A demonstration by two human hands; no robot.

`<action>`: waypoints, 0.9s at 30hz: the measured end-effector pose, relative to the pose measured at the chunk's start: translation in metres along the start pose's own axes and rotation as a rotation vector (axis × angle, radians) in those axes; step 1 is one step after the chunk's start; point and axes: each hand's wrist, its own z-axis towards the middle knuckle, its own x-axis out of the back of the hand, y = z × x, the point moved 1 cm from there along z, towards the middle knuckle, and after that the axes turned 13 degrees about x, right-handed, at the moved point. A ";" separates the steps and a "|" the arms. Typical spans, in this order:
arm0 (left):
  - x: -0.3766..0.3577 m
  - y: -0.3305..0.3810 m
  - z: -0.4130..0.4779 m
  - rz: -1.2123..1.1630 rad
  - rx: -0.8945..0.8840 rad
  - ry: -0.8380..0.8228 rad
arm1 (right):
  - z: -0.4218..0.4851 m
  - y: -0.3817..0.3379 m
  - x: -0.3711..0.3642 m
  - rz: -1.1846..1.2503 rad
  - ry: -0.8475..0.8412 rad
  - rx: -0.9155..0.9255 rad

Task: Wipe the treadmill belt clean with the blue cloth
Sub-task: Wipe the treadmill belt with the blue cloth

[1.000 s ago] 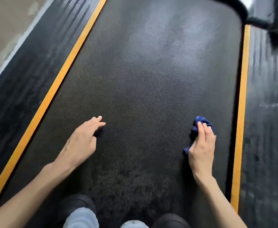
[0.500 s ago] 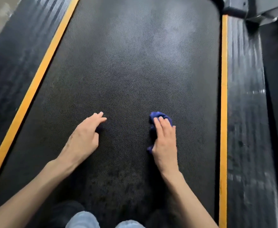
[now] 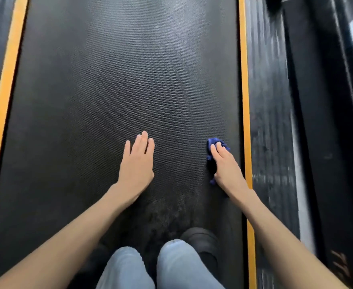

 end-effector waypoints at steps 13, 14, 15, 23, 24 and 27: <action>-0.010 -0.019 0.008 0.143 -0.148 0.114 | 0.039 -0.027 -0.057 0.073 0.615 0.236; -0.007 -0.020 0.007 0.107 -0.148 0.063 | 0.039 -0.027 -0.059 0.044 0.643 0.226; -0.005 -0.021 0.008 0.064 -0.144 0.015 | 0.038 -0.025 -0.059 0.020 0.642 0.228; 0.012 -0.045 -0.027 -0.120 0.091 -0.036 | 0.034 -0.036 -0.046 0.015 0.542 0.214; 0.007 -0.047 -0.032 -0.077 0.119 -0.041 | 0.034 -0.034 -0.048 0.010 0.547 0.219; -0.011 -0.049 -0.036 -0.008 0.107 -0.031 | 0.037 -0.028 -0.054 -0.017 0.607 0.239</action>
